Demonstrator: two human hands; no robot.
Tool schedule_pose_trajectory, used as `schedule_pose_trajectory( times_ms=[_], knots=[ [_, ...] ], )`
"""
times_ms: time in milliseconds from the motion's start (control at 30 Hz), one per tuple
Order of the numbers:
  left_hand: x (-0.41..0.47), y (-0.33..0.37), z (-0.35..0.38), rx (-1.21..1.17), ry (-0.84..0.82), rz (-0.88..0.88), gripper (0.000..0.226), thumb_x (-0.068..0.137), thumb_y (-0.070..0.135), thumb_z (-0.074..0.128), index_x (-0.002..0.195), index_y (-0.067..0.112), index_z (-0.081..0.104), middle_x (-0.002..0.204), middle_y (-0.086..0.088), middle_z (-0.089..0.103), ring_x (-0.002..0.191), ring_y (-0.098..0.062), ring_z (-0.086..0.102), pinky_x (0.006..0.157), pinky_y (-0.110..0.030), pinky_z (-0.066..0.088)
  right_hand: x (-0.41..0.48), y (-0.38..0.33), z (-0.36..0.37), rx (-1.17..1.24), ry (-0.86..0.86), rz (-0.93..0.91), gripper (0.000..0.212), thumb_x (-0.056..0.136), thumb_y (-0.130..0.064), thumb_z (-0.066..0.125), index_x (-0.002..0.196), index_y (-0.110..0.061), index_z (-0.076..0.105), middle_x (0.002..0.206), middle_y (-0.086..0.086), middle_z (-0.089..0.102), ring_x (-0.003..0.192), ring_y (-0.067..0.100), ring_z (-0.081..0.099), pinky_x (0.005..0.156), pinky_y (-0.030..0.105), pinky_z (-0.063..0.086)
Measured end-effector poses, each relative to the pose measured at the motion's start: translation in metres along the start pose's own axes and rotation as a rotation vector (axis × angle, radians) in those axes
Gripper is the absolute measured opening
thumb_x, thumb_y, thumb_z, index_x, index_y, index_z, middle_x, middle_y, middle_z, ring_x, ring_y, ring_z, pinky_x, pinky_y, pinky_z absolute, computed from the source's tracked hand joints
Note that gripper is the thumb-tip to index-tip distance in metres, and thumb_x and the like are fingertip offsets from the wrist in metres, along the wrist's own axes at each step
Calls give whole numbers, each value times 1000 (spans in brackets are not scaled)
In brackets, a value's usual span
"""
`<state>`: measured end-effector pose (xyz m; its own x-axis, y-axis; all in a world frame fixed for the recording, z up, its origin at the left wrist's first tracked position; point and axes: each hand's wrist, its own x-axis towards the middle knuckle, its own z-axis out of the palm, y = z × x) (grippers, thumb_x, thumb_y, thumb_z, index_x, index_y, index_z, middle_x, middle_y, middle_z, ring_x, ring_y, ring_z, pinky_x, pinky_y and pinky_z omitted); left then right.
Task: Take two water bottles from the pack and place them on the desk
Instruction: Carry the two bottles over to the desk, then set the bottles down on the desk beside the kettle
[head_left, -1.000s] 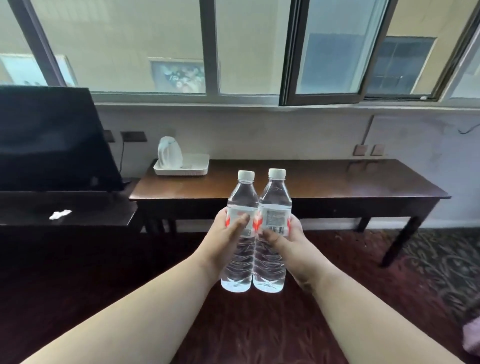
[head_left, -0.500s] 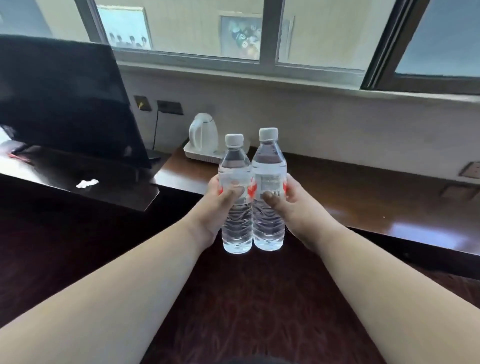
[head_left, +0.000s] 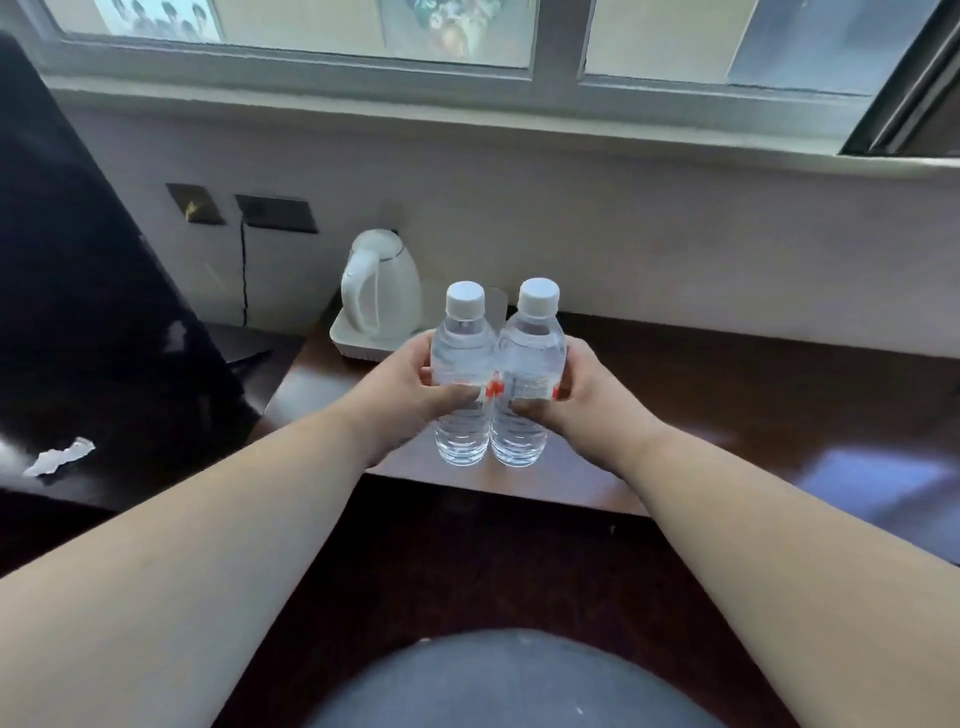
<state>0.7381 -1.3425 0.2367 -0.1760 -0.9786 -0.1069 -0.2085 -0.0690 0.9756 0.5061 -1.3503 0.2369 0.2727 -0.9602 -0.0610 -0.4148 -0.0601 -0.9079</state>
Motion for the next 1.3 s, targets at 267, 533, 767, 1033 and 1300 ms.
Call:
schedule_pose_trajectory(
  times_ms=[267, 533, 767, 1033, 1300],
  knots=[
    [93, -70, -51, 149, -36, -130, 61, 77, 13, 86, 129, 29, 58, 116, 11, 73, 112, -4, 65, 96, -27, 48, 105, 48, 49, -171, 22, 176, 73, 63, -52, 80, 123, -35, 42, 100, -17, 65, 88, 2, 63, 78, 31, 52],
    [143, -117, -63, 287, -37, -167, 64, 74, 21, 90, 128, 26, 56, 110, 20, 68, 98, 13, 61, 79, -4, 42, 160, 94, 80, -296, -44, 265, 71, 66, -48, 79, 123, -27, 44, 107, -5, 65, 93, 20, 67, 83, 43, 55],
    [150, -133, -67, 288, -7, -196, 69, 73, 23, 90, 126, 35, 48, 112, 27, 61, 92, 31, 51, 74, 1, 41, 165, 105, 82, -314, -19, 282, 77, 57, -60, 78, 118, -38, 38, 106, -11, 66, 93, 18, 66, 82, 36, 53],
    [152, -134, -70, 342, -42, -183, 75, 72, 26, 90, 130, 38, 45, 121, 16, 61, 117, -6, 55, 101, -34, 49, 157, 86, 75, -109, -93, 188, 104, 69, -40, 89, 148, -25, 23, 133, -25, 43, 126, 5, 46, 107, 26, 35],
    [150, -130, -75, 436, -94, -112, 75, 76, 19, 84, 140, 26, 45, 104, 22, 59, 95, 0, 58, 73, 0, 36, 193, -27, 81, -932, 26, -93, 67, 80, -77, 41, 121, -27, 57, 105, -3, 66, 102, 25, 58, 83, 43, 43]
  ],
)
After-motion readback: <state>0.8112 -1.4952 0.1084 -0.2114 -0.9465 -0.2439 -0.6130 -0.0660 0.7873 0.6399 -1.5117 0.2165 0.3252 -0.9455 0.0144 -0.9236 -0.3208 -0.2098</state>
